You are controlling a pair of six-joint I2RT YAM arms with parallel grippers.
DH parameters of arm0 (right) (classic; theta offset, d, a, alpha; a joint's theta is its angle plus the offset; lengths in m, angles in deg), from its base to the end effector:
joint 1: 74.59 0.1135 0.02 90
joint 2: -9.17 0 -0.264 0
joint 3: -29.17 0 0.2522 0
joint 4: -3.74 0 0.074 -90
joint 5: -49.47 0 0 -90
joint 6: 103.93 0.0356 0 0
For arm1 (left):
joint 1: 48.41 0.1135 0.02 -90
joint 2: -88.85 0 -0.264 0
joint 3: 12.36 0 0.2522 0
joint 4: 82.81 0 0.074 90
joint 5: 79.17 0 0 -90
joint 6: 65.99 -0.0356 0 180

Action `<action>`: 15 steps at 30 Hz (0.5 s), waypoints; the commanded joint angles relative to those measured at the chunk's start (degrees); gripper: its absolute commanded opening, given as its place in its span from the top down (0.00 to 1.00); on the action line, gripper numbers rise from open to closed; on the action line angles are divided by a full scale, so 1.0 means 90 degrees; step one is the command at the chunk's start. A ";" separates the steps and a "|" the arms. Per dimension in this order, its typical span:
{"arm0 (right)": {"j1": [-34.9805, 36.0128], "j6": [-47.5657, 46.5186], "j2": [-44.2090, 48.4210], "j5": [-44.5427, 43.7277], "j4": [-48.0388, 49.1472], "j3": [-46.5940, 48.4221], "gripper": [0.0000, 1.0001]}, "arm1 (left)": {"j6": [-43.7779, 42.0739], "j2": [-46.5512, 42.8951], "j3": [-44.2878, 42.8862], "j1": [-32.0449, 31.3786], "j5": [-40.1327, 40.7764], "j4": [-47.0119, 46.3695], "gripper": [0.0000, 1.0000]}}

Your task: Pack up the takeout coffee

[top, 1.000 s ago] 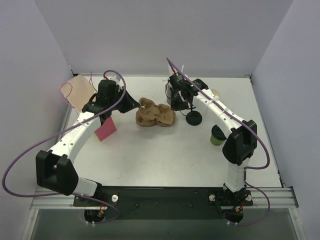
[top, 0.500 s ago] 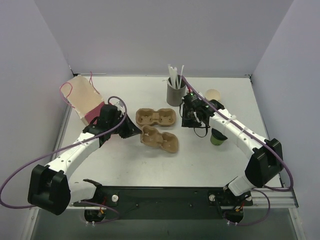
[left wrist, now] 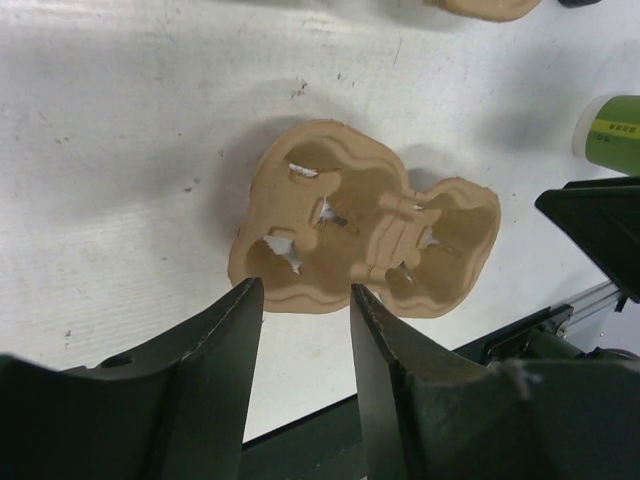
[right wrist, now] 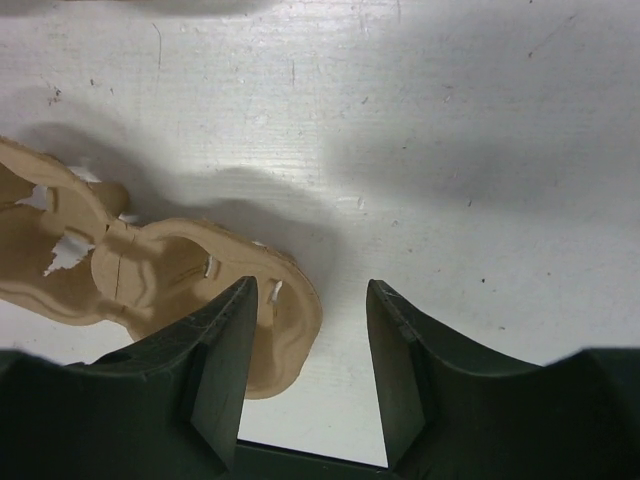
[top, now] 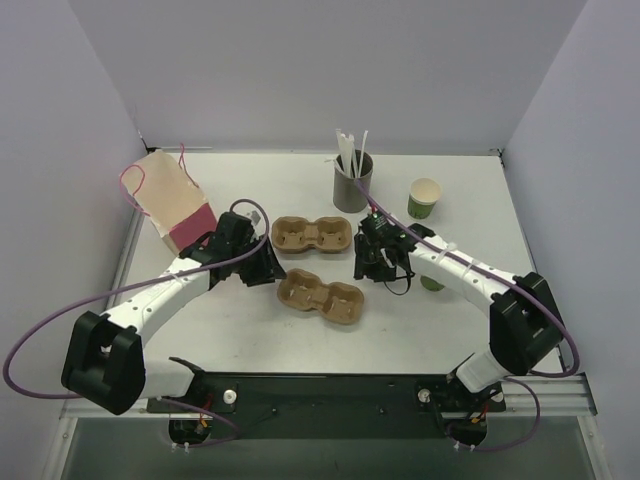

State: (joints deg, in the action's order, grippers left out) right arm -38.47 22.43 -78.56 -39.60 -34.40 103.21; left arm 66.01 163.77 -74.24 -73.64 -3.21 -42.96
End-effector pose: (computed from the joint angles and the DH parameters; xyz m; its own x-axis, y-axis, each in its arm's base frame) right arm 0.2600 0.1905 0.2314 -0.8657 0.1021 -0.4901 -0.1047 0.9204 0.3767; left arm 0.2338 -0.1197 0.2249 -0.9014 -0.2929 -0.3189 -0.0770 0.8333 -0.5475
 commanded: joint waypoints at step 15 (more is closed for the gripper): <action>0.0684 0.1497 0.0793 0.0063 0.0375 -0.1218 0.56 | -0.0721 -0.0697 -0.2299 -0.0097 0.0183 0.1076 0.49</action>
State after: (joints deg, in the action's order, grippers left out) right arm -34.08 31.83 -70.82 -37.70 -32.61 92.74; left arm 60.37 159.72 -89.83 -74.32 -1.38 -34.57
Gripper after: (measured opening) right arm 0.447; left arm 0.513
